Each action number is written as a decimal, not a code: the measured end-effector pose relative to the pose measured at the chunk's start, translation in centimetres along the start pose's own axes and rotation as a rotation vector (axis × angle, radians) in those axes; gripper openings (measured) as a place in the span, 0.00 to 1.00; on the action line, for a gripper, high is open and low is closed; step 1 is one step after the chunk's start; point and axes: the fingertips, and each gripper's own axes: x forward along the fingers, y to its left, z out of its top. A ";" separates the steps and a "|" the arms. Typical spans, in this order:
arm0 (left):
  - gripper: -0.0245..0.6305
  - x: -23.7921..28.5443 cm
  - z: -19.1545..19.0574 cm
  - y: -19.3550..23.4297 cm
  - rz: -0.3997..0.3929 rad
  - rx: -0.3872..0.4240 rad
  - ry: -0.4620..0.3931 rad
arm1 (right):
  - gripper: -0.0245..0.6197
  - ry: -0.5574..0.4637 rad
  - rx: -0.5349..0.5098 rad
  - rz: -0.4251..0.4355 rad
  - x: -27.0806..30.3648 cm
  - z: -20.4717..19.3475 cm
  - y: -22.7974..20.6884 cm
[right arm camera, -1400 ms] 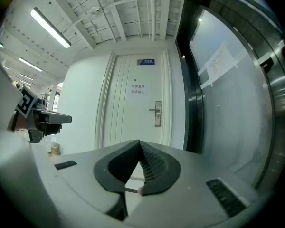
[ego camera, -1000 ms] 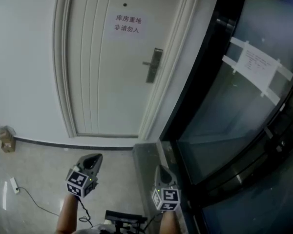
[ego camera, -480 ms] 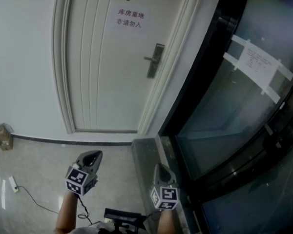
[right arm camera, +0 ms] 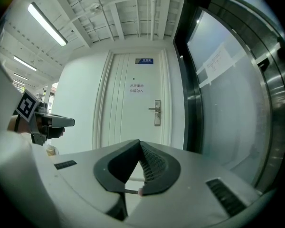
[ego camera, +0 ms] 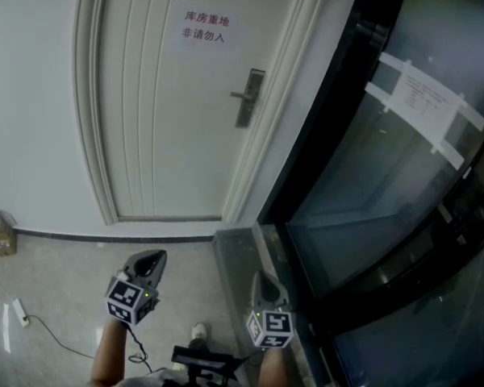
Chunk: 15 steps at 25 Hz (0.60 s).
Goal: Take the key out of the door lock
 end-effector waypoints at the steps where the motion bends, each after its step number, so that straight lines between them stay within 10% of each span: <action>1: 0.05 0.5 0.0 0.1 -0.002 0.000 0.000 | 0.05 -0.001 0.000 -0.002 0.4 0.0 -0.2; 15: 0.05 10.5 1.2 3.9 -0.009 0.015 -0.004 | 0.05 -0.009 0.011 -0.014 10.0 0.6 -5.3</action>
